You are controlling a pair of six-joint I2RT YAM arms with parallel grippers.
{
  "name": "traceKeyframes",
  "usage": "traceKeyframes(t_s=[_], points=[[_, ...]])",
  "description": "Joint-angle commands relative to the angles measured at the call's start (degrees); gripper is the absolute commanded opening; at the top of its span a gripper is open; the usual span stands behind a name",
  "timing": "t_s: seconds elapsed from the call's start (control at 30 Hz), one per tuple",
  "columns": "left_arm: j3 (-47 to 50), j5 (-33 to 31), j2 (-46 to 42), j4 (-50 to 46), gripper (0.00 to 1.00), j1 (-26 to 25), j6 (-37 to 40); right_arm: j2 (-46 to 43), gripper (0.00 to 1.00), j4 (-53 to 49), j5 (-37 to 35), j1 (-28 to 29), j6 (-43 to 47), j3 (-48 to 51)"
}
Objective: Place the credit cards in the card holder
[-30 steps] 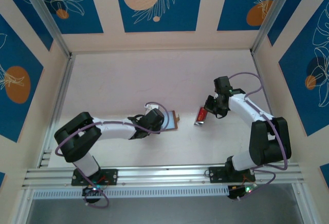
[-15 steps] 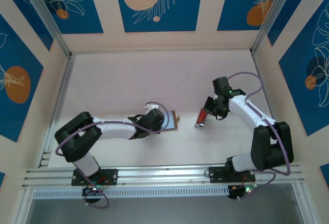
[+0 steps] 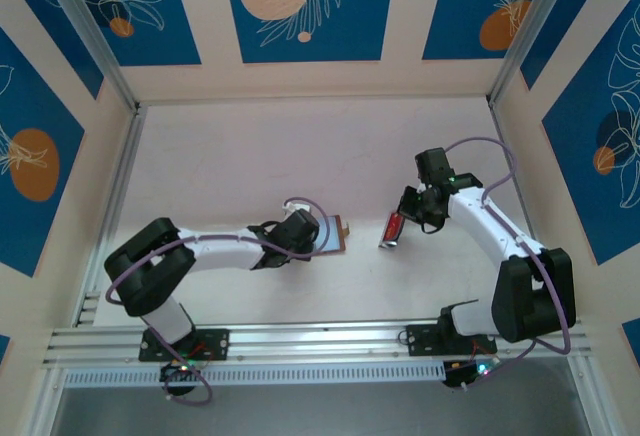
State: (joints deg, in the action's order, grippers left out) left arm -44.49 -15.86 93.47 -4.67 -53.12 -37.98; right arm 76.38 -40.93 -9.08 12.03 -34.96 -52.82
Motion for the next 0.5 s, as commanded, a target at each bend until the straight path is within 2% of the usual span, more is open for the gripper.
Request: traceKeyframes(t_s=[0.0, 0.47], points=[[-1.61, 1.87, -1.33, -7.99, 0.15, 0.59, 2.55, -2.78, 0.00, -1.47, -0.35, -0.13, -0.11, -0.71], [-1.21, 1.09, -4.57, -10.03, 0.16, 0.65, 2.20, -4.78, 0.00, -2.45, -0.30, -0.62, 0.55, -0.09]])
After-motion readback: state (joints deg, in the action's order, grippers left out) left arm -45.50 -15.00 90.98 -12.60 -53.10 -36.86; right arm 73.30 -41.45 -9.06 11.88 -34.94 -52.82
